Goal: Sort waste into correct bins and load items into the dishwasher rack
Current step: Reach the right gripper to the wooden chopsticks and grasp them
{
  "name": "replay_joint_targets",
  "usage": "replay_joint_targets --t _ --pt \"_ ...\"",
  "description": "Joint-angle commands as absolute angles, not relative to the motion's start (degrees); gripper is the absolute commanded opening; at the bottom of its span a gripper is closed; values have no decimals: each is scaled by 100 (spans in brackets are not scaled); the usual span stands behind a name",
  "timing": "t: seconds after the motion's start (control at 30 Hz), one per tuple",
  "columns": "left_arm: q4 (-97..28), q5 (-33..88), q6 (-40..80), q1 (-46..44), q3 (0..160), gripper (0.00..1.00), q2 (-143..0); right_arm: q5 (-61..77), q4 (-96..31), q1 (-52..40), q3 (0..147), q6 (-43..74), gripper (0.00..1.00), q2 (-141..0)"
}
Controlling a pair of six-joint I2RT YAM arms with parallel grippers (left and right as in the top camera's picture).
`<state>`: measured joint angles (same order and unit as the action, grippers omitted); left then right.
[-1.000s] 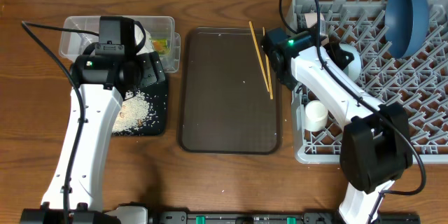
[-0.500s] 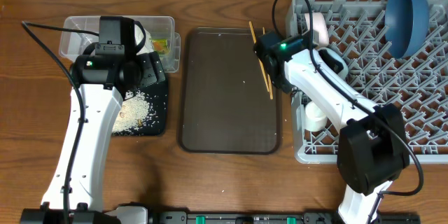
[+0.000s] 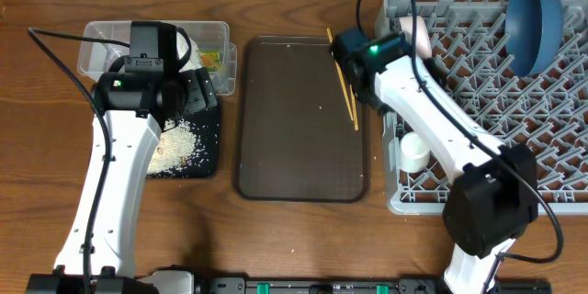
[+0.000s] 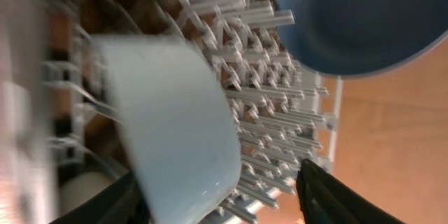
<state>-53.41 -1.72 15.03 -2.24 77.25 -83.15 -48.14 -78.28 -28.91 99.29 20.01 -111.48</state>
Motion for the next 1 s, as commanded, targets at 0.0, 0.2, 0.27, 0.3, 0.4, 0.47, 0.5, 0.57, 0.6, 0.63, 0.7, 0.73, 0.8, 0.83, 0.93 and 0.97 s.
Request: replay_joint_targets --t 0.0,0.2,0.27,0.3,0.4,0.47,0.5,0.57,0.6,0.63,0.7,0.73,0.8,0.83,0.93,0.97 --pt "-5347 -242 1492 -193 7710 91 -8348 -4099 -7719 -2928 10481 1481 67 -10864" --pt "-5349 -242 1492 -193 7710 91 -8348 -3387 -7367 -2928 10700 1149 69 -10864" --pt "-5347 -242 1492 -193 7710 91 -8348 -3094 -7225 -2928 10700 1149 69 -10864" --pt "-5347 -242 1492 -193 7710 91 -8348 -2910 -7131 -2928 10700 1151 69 -10864" --pt "-5345 -242 1492 -193 7710 91 -8348 -2093 -6716 -2934 10698 1162 61 -10864" --pt "-5345 -242 1492 -193 7710 91 -8348 -1559 -6265 -2932 10667 1179 56 -10884" --pt "-5345 -242 1492 -193 7710 91 -8348 -1374 -5999 -2934 10645 1264 53 -10888" --pt "-5345 -242 1492 -193 7710 91 -8348 -1326 -5518 -2932 10569 1531 50 -10921" --pt "-5345 -242 1492 -193 7710 91 -8348 -1321 -5358 -2932 10562 1564 50 -10965" --pt "-5343 -242 1492 -193 7710 91 -8348 -1299 -5201 -2932 10562 1601 50 -11024" --pt "-5323 -242 1492 -193 7710 91 -8350 -1135 -4928 -2932 10562 1625 50 -11185" --pt "-5308 -242 1492 -193 7710 91 -8350 -1059 -4838 -2932 10562 1625 50 -11264" --pt "-5299 -242 1492 -193 7710 91 -8350 -991 -4676 -2930 10562 1627 50 -11469" --pt "-5301 -239 1492 -193 7710 91 -8350 -1002 -4624 -2926 10562 1627 50 -11585" --pt "-5306 -239 1492 -193 7710 91 -8350 -1002 -4556 -2849 10562 1680 50 -11922" --pt "-5306 -239 1492 -193 7710 91 -8350 -1002 -4554 -2803 10562 1717 50 -12040"
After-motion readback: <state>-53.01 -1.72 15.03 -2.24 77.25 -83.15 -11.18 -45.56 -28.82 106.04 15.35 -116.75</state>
